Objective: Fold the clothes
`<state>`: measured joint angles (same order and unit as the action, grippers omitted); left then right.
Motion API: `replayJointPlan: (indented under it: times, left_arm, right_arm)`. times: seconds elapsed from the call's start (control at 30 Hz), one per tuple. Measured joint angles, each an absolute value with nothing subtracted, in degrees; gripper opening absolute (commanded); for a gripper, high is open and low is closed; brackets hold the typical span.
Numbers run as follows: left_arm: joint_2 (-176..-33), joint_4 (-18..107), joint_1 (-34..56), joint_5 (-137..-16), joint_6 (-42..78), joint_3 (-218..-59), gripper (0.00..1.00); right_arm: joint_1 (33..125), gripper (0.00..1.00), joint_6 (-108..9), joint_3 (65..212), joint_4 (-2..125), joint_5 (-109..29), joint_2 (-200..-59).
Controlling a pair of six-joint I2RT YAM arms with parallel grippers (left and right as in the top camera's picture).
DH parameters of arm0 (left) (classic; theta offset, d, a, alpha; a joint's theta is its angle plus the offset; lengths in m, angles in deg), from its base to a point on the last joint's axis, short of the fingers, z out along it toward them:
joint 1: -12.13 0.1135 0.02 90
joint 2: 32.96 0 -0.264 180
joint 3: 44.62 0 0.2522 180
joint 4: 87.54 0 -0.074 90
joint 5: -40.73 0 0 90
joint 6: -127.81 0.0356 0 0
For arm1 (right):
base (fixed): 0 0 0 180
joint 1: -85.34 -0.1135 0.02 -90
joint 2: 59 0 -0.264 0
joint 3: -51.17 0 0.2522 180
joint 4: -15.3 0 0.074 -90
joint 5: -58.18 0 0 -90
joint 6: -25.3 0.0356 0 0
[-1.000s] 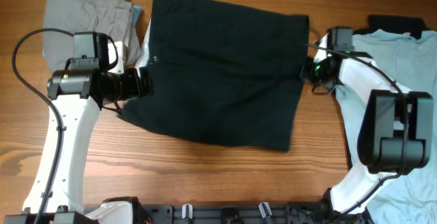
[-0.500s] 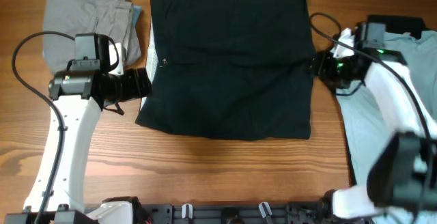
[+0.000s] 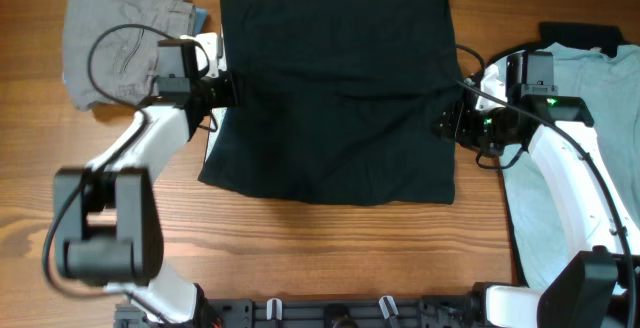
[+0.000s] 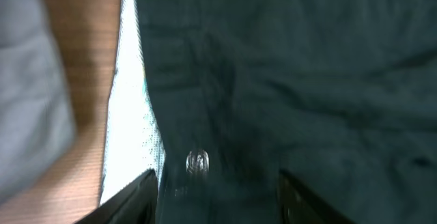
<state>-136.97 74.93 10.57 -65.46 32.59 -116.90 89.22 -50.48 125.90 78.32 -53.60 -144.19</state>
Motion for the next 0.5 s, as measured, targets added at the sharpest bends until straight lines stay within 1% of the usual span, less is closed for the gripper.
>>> replayJointPlan:
  times: [0.17,0.23,0.33,0.43,0.5]
  left_arm:
    - [-145.21,81.53,10.55,-65.96,32.73,-116.83,0.57]
    - [-145.39,81.96,10.57,-65.52,32.79,-116.99,0.59]
    - [-145.43,82.18,10.51,-64.67,33.05,-116.99,0.59]
    - [-145.43,82.14,10.46,-64.85,33.29,-116.99,0.53]
    - [-145.47,81.96,10.48,-66.33,33.36,-116.99,0.44]
  right_arm:
    - [89.22,0.69,-45.8,125.68,72.7,-44.62,-144.23]
    - [89.22,0.7,-45.12,125.68,72.15,-43.28,-144.23]
    - [89.22,0.7,-44.69,125.68,72.02,-42.19,-144.27]
    - [89.22,0.7,-44.38,125.68,72.02,-41.82,-144.27]
    - [89.22,0.7,-44.34,125.68,72.0,-41.8,-144.27]
